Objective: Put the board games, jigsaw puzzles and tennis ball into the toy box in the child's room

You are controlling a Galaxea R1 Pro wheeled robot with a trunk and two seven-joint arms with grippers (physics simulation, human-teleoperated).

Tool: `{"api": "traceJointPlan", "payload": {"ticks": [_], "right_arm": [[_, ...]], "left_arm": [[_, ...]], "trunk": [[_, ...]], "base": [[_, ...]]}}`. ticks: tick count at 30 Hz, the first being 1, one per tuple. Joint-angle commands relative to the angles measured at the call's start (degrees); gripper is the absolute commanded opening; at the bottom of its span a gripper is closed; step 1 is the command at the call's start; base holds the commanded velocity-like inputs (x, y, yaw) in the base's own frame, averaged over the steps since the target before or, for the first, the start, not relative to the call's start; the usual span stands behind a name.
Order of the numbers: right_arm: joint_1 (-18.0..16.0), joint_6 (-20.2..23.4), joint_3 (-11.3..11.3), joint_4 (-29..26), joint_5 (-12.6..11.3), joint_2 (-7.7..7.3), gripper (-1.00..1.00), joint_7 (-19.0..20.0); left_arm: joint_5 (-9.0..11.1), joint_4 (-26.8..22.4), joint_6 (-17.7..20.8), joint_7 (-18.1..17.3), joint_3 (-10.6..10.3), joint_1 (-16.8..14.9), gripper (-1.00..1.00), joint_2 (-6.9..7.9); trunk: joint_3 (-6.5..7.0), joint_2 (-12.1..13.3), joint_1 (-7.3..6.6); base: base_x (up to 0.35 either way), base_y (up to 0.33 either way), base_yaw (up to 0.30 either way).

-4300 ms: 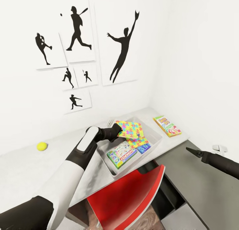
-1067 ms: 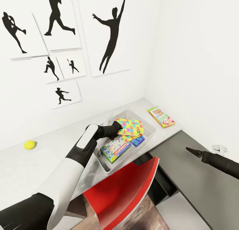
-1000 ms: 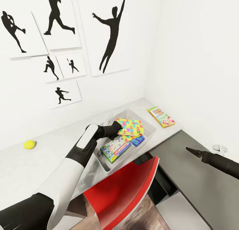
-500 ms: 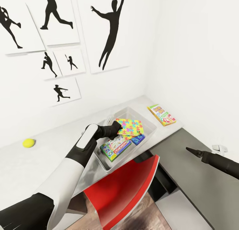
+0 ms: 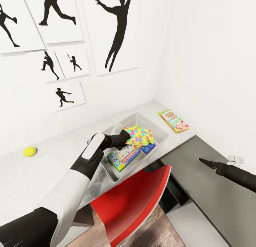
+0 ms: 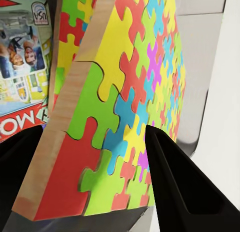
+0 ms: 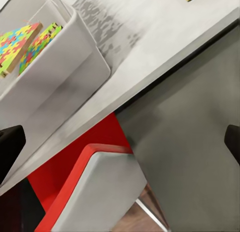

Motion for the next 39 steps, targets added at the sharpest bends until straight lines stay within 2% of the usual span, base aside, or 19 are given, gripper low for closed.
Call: {"api": "traceJointPlan", "payload": {"ticks": [1,21,39], "right_arm": [[-0.1,0.3,-0.1,0.0,0.0,-0.01,1.00,0.2],[-0.1,0.3,-0.1,0.0,0.0,-0.01,1.00,0.2],[-0.1,0.3,-0.1,0.0,0.0,-0.01,1.00,0.2]], "left_arm": [[0.3,-0.1,0.0,0.6,0.0,0.0,-1.00,0.00],[0.3,-0.1,0.0,0.6,0.0,0.0,-1.00,0.00],[0.3,-0.2,0.0,0.6,0.0,0.0,-1.00,0.00]], "trunk": [[-0.19,-0.1,0.03],[-1.99,-0.1,0.03],[-2.28,-0.1,0.03]], "base": [[0.000,0.000,0.000],[0.000,0.000,0.000],[0.000,0.000,0.000]]}}
